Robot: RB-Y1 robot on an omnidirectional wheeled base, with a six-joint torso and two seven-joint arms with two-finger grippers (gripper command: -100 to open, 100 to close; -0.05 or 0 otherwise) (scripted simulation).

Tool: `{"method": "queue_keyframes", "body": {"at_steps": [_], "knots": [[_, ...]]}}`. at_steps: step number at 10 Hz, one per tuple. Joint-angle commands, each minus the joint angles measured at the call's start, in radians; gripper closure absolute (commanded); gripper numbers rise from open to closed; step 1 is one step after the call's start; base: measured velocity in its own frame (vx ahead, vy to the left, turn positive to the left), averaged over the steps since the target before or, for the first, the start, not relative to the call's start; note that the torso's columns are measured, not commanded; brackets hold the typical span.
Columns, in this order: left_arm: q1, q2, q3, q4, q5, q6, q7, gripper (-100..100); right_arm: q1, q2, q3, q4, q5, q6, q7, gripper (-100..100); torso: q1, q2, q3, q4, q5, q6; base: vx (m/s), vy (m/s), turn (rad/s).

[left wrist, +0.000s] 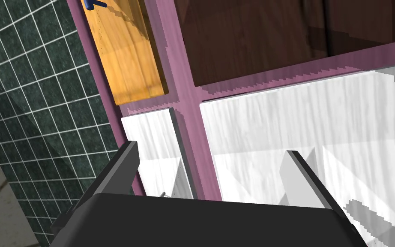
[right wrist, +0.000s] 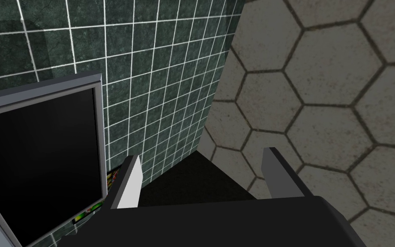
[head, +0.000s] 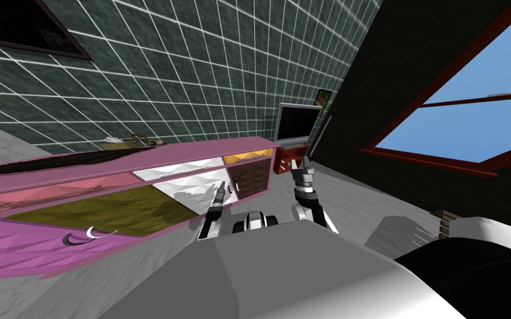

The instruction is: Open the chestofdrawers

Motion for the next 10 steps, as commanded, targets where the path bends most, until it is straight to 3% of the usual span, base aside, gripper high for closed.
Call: {"method": "queue_keyframes", "body": {"at_steps": [1,10], "knots": [[-0.016,0.004,-0.001,0.065,-0.008,-0.006,-0.004,-100,0.0,0.0,0.0,0.0,0.0,0.0,0.0,0,0.0,-0.001,0.0,0.0,0.0,0.0,0.061,-0.014,-0.009],[-0.098,0.011,-0.005,0.345,-0.046,-0.065,-0.029,-100,0.0,0.0,0.0,0.0,0.0,0.0,0.0,0,0.0,0.0,0.0,0.0,0.0,0.0,0.057,-0.009,-0.013]]}}
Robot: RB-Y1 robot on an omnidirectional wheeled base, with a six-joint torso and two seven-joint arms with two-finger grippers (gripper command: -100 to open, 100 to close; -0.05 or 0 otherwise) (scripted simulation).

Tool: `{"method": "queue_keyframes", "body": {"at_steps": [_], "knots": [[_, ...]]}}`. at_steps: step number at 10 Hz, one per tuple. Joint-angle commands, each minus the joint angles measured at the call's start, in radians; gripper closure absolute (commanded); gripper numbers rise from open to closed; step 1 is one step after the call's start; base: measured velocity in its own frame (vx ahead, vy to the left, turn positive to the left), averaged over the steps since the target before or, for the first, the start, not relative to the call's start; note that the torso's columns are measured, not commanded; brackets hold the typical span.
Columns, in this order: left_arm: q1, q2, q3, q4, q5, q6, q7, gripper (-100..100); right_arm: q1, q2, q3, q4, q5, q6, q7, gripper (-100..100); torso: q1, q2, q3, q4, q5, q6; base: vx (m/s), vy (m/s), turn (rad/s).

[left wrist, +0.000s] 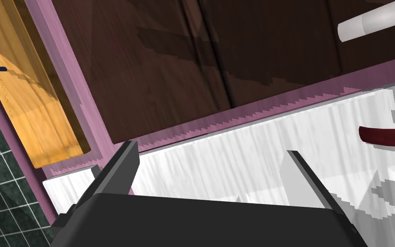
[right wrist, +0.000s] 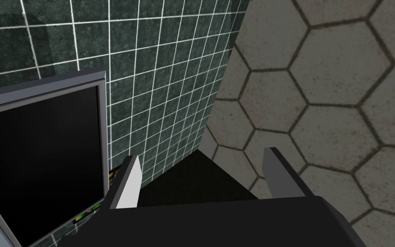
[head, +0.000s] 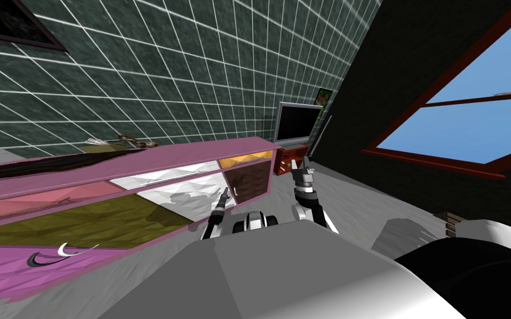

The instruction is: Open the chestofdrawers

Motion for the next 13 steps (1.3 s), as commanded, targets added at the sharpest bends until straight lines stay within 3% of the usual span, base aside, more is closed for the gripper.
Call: {"method": "queue_keyframes", "body": {"at_steps": [1,4,13], "knots": [[-0.018,0.0,-0.001,0.07,-0.009,-0.007,-0.007,-100,0.0,0.0,0.0,0.0,0.0,0.0,0.0,0,0.0,0.0,0.0,0.0,0.0,0.0,0.049,-0.008,-0.007],[-0.049,0.003,-0.003,0.176,-0.023,-0.029,-0.016,-100,0.0,0.0,0.0,0.0,0.0,0.0,0.0,0,0.0,0.0,0.0,0.0,0.0,0.0,0.054,-0.012,-0.014],[-0.106,0.006,-0.005,0.391,-0.049,-0.068,-0.032,-100,0.0,0.0,0.0,0.0,0.0,0.0,0.0,0,0.0,0.0,0.0,0.0,0.0,0.0,0.048,-0.007,-0.01]]}}
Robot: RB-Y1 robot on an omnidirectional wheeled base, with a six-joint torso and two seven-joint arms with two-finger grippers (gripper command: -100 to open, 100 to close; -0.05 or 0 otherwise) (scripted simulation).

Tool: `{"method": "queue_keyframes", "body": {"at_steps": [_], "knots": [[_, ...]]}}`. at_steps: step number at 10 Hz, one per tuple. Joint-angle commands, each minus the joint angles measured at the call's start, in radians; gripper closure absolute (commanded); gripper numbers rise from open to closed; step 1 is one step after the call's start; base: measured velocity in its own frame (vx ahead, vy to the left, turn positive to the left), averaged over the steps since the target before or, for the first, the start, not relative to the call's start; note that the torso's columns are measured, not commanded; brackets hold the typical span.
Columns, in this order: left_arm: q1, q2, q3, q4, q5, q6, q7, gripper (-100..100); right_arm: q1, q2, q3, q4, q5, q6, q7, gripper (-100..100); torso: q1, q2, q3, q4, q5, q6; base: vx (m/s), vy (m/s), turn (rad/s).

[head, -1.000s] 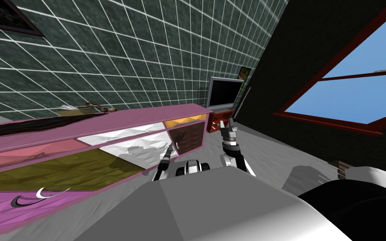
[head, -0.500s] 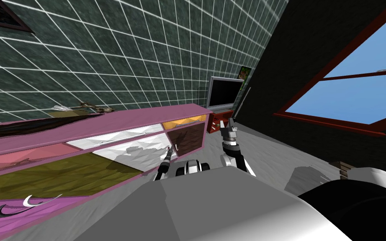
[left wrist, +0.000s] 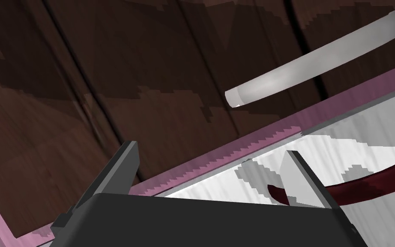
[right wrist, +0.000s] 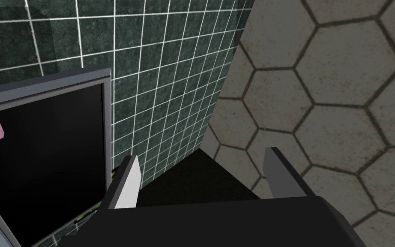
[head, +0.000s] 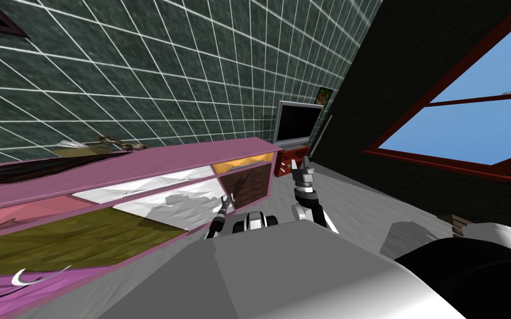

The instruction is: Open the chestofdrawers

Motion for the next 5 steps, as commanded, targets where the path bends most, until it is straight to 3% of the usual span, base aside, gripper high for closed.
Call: {"method": "queue_keyframes", "body": {"at_steps": [1,4,5], "knots": [[-0.022,0.0,0.0,0.082,-0.008,-0.015,-0.006,-100,0.0,0.0,0.0,0.0,0.0,0.0,0.0,0,0.0,0.0,0.0,0.0,0.0,0.0,0.05,-0.008,-0.012],[-0.053,0.0,-0.001,0.193,-0.023,-0.036,-0.015,-100,0.0,0.0,0.0,0.0,0.0,0.0,0.0,0,-0.001,-0.001,-0.001,0.0,0.0,0.0,0.068,-0.009,-0.016],[-0.053,0.0,-0.001,0.199,-0.023,-0.036,-0.015,-100,0.0,0.0,0.0,0.0,0.0,0.0,0.0,0,0.0,0.0,0.0,0.0,0.0,0.0,0.042,-0.007,-0.004]]}}
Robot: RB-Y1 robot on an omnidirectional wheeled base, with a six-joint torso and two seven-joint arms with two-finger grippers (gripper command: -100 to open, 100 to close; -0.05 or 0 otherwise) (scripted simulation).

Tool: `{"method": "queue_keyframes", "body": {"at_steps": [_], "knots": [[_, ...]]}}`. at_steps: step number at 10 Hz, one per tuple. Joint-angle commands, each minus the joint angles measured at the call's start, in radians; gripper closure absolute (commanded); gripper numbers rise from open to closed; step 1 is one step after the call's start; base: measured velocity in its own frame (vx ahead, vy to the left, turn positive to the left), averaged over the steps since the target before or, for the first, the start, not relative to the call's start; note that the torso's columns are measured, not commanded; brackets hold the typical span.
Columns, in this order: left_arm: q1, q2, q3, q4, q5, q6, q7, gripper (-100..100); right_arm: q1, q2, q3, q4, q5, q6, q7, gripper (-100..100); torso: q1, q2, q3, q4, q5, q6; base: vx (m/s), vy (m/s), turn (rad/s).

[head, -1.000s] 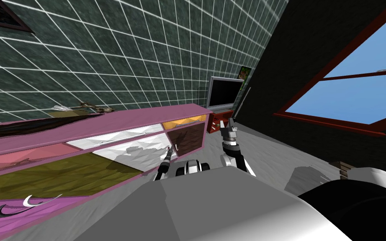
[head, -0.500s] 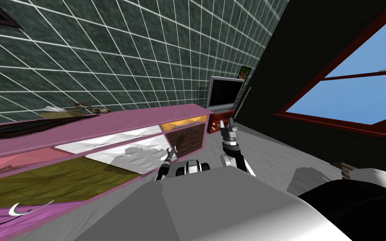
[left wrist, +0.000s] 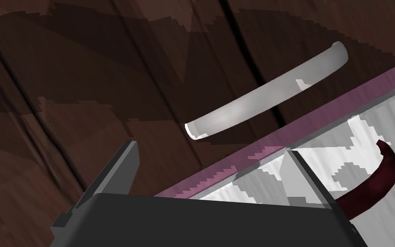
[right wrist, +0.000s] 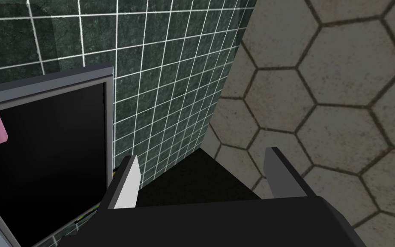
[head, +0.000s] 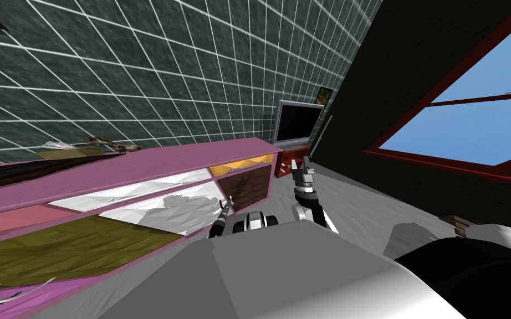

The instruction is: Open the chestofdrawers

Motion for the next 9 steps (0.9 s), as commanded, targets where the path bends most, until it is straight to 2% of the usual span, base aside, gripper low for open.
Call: {"method": "queue_keyframes", "body": {"at_steps": [1,7,9], "knots": [[-0.021,0.002,0.0,0.062,-0.006,-0.013,-0.002,-100,0.0,0.0,0.0,0.0,0.0,0.0,0.0,0,0.0,0.001,0.001,0.0,0.0,0.0,0.035,-0.006,-0.008],[-0.041,0.002,-0.001,0.142,-0.015,-0.026,-0.008,-100,0.0,0.0,0.0,0.0,0.0,0.0,0.0,0,0.0,0.0,0.0,0.0,0.0,0.0,0.024,-0.005,-0.005],[-0.038,0.003,-0.002,0.135,-0.016,-0.021,-0.006,-100,0.0,0.0,0.0,0.0,0.0,0.0,0.0,0,0.0,0.0,0.0,0.0,0.0,0.0,0.013,-0.001,-0.001]]}}
